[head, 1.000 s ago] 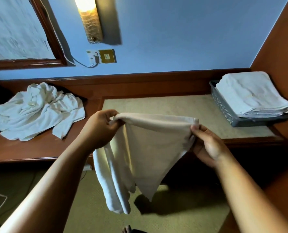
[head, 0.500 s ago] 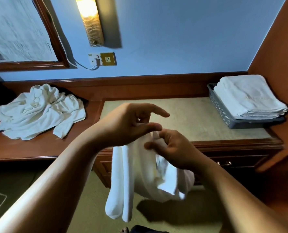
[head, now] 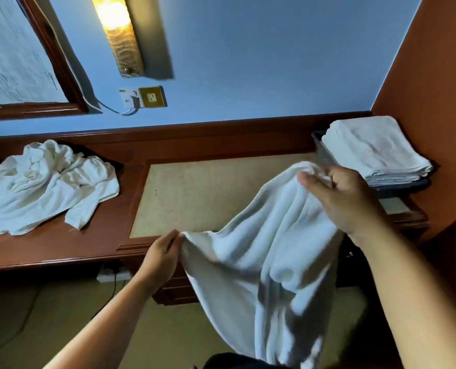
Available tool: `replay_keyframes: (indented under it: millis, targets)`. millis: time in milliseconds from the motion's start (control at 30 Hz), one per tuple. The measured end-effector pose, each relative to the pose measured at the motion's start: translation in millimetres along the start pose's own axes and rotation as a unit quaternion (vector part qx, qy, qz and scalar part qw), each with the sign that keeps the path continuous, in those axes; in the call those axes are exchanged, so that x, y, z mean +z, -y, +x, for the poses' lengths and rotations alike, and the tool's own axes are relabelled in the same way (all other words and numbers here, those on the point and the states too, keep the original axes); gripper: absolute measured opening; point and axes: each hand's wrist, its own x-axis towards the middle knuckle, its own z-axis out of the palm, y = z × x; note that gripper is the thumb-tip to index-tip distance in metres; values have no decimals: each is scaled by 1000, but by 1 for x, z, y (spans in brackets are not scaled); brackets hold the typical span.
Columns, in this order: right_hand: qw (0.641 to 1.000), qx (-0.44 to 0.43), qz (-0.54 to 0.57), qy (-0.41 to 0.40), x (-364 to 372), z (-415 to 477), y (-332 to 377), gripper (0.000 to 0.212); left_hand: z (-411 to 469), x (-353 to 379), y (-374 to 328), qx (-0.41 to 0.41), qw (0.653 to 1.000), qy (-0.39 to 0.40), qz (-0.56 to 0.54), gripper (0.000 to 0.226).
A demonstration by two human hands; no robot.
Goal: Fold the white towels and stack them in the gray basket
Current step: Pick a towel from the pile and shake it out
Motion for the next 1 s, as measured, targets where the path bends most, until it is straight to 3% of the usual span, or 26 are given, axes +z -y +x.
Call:
replay_keyframes:
  millis: [67,167,200,267,300,400,533,600,700,767,833,900,1000]
  targets:
    - [992,-12,-120,46,-1,-9,-10,32,-3,-6,-49,94,994,15,-47,24]
    - [971,-15,-153,185,31,-31,-6,68,-11,-12,-127,280,955,93,-15,24]
    - [966,-16,-137,217,44,-35,-8,68,-12,-12,-148,327,938,117,6,22]
    - [978,-33,-69,196,59,-36,-18,28,-7,-11,-169,366,918,149,33,20]
    - [985,-37,-46,160,58,-32,-22,12,-2,-10,-170,360,920,153,33,19]
    - [996,-64,18,62,43,-22,-21,15,18,-2,-143,260,945,194,43,20]
    - [988,-8,135,-81,13,0,-31,57,31,7,-71,134,914,314,220,23]
    - [978,24,161,-128,-5,13,-39,73,33,1,-46,72,950,273,134,18]
    - [976,57,151,-148,-16,22,-57,85,35,-13,-37,-7,999,45,-25,18]
    - [973,90,146,-153,-12,21,-66,71,39,-26,-46,-30,990,-67,-122,19]
    - [969,123,139,-161,-3,20,-74,49,41,-40,-64,-46,967,-111,-224,39]
    - [968,161,119,-151,10,17,-81,31,41,-50,-82,-54,953,-101,-281,54]
    - [962,211,138,-100,33,10,-80,14,34,-52,-113,-53,950,-21,-307,32]
